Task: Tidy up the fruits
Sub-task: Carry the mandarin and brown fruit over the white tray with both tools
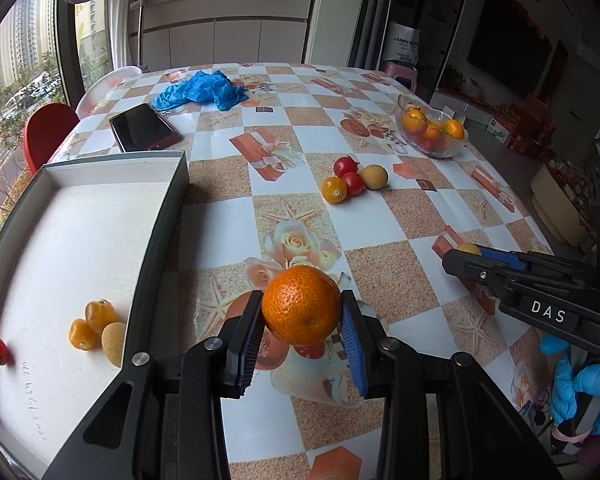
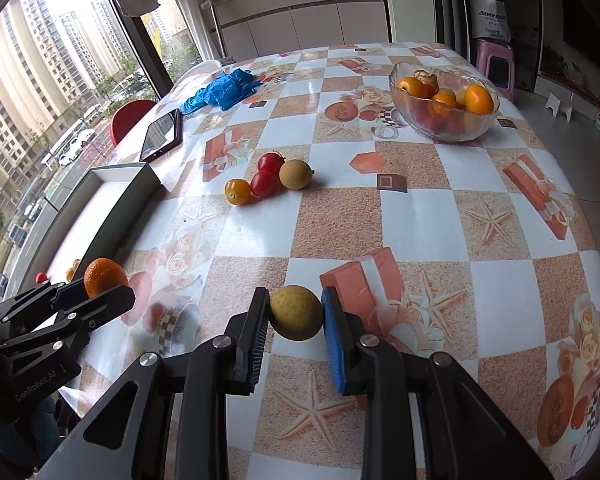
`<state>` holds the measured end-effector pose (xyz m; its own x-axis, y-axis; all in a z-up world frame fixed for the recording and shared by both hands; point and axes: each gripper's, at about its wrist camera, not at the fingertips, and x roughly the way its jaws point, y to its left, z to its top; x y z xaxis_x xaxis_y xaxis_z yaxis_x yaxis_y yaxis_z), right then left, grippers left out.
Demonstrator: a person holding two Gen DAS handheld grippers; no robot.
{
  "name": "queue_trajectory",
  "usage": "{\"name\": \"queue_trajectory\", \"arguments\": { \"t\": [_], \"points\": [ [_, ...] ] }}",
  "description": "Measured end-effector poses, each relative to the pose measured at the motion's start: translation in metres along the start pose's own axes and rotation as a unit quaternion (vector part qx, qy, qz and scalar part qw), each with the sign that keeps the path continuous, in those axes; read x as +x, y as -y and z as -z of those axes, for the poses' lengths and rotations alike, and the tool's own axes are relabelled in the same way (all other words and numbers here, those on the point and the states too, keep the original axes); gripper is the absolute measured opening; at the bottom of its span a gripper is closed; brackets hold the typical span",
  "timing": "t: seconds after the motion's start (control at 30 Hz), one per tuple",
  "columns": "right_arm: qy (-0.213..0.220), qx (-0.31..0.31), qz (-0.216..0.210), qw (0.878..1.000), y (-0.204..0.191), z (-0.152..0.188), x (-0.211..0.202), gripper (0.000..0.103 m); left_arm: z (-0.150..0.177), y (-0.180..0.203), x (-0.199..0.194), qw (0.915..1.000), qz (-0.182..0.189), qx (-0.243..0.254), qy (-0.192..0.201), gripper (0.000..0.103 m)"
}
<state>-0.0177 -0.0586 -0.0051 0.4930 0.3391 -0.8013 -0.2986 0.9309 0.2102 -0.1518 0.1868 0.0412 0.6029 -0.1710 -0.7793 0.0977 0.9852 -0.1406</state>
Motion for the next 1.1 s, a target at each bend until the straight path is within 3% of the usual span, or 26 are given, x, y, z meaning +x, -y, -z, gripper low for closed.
{"name": "queue_trajectory", "arguments": {
  "t": [0.6,1.1],
  "points": [
    [0.002,-0.06,-0.018,0.998,-0.075,-0.01,-0.011,0.029,0.006,-0.041,-0.047,0.9981,-0.012,-0.036,0.048,0.039],
    [-0.019,-0.122,-0.03,0.992,-0.149,-0.02,0.009,0.029,0.015,-0.095,-0.062,0.9931,-0.028,-0.085,0.075,0.039]
  ]
}}
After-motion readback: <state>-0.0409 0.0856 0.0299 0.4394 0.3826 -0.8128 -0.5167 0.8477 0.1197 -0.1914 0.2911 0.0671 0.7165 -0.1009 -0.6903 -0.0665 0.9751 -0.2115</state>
